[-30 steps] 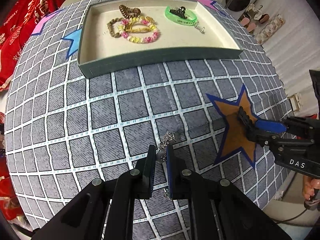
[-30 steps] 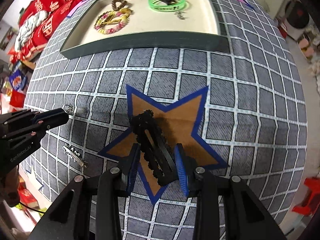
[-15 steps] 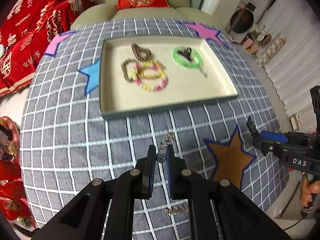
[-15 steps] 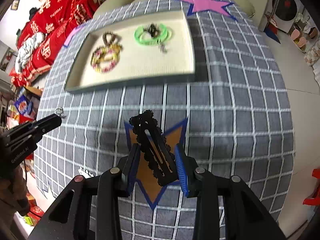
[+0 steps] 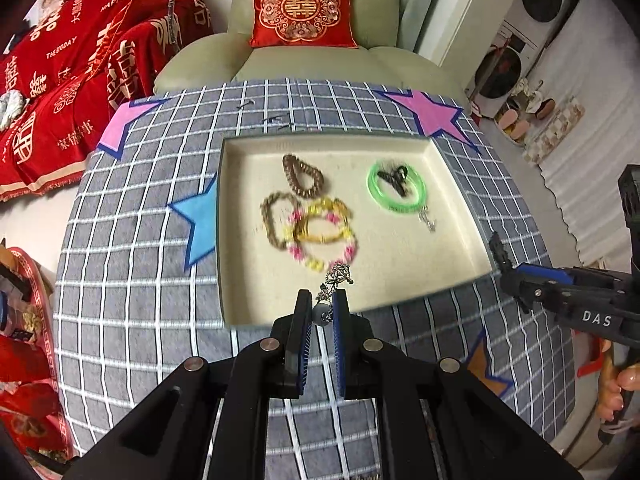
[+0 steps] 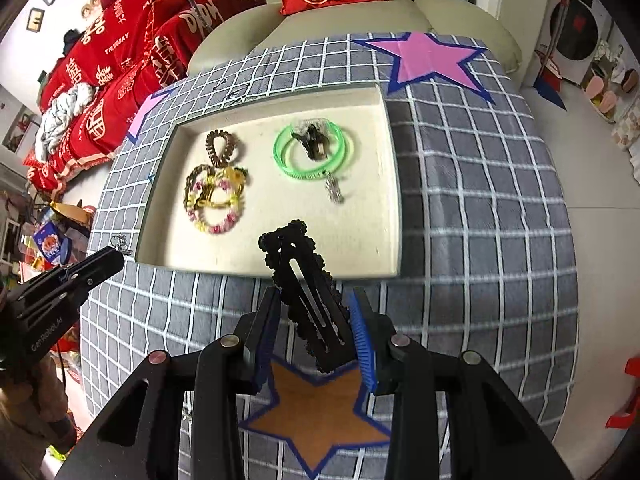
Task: Organize jewelry
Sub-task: 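Carry the black hair clip and silver keychain over the white tray, then open both grippers to drop the hair clip and keychain in the tray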
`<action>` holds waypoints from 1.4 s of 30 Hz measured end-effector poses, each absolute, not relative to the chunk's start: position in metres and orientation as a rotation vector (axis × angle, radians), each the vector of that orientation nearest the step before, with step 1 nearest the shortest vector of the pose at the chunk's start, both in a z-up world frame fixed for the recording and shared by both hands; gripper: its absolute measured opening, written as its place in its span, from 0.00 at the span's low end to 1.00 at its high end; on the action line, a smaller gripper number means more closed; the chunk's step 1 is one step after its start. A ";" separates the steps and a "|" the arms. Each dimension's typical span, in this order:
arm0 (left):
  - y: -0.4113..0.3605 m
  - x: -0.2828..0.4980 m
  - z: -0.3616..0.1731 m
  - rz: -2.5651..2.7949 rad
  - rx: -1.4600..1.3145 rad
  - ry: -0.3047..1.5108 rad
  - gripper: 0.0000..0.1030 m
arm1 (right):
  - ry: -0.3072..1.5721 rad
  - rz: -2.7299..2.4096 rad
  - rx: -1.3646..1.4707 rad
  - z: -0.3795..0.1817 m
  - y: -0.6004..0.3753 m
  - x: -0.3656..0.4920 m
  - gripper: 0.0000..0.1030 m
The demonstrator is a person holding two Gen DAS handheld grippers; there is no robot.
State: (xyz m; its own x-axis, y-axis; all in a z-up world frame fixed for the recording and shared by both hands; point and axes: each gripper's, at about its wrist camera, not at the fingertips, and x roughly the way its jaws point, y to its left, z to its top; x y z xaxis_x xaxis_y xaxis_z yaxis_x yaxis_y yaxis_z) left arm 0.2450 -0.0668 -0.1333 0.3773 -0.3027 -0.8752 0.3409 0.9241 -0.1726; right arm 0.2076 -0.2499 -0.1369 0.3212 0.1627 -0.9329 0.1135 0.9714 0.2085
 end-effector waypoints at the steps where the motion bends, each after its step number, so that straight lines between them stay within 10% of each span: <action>1: -0.069 0.249 -0.135 -0.409 0.042 1.109 0.18 | 1.249 0.037 0.249 -0.138 -0.249 0.214 0.37; 42: -0.110 0.313 -0.212 -0.270 0.237 1.189 0.18 | 1.357 0.038 0.161 -0.218 -0.230 0.307 0.44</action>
State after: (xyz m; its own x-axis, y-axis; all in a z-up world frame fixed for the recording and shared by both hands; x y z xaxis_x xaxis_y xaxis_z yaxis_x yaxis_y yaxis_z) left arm 0.3130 -0.1095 -0.2124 0.3477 -0.0826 -0.9340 0.3295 0.9434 0.0392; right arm 0.3070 -0.2304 -0.2178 0.2132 0.1204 -0.9696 0.0657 0.9884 0.1372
